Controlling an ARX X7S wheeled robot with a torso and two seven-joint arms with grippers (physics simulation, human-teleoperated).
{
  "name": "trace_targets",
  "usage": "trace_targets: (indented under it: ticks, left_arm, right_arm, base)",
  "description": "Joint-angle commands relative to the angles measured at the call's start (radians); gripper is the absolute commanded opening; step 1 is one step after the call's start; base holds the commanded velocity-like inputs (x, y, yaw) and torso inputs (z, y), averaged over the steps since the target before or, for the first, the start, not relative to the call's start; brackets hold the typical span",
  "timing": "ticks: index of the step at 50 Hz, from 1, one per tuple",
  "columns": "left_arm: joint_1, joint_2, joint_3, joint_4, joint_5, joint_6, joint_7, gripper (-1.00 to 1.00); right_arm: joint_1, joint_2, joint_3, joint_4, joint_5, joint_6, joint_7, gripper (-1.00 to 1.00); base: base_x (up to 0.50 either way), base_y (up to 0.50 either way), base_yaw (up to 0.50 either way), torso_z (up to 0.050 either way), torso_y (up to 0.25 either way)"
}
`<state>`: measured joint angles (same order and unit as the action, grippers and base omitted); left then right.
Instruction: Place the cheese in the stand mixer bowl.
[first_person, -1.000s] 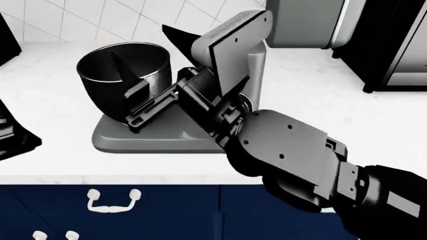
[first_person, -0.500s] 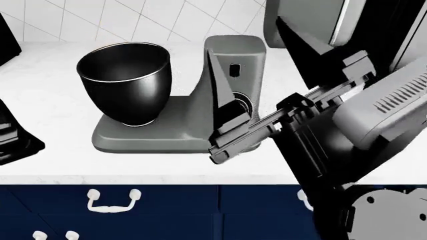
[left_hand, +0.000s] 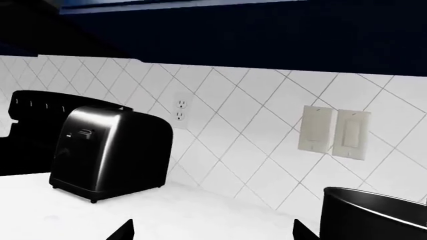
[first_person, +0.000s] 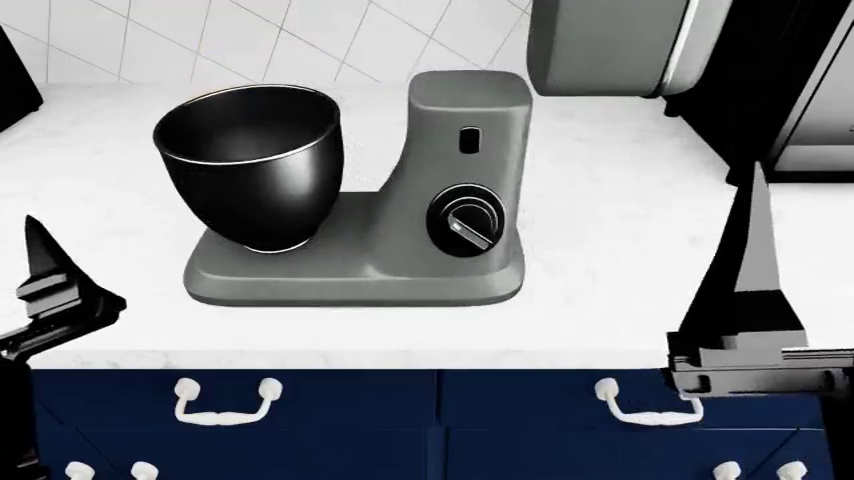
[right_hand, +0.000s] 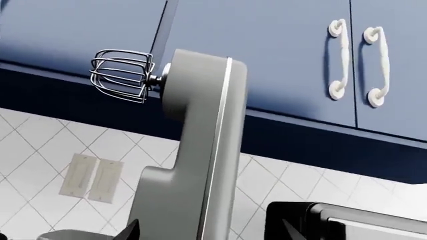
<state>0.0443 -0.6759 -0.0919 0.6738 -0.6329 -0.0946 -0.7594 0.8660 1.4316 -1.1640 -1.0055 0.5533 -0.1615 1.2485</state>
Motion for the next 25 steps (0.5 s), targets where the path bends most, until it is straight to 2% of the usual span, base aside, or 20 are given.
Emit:
trace_targets:
  ticks: [1,11,25]
  left_arm:
    - [0.047,0.103,-0.006,-0.041,0.181,0.233,0.049,1.0]
    - [0.09,0.128,-0.121,0.019,0.193,0.349,0.021,1.0]
    - [0.136,0.112,-0.186,0.085,0.18,0.349,0.002,1.0]
  right_arm:
    - [-0.093,0.139,-0.055,-0.041,-0.136,-0.062,0.165,1.0]
    - [-0.111,0.139,-0.07,-0.042,-0.176,-0.048,0.212,1.0]
    - [-0.136,0.139,-0.093,-0.042,-0.269,-0.023,0.306,1.0]
  base:
    - [0.0,0.0,0.0,0.0,0.0]
    - [0.0,0.0,0.0,0.0,0.0]
    - [0.0,0.0,0.0,0.0,0.0]
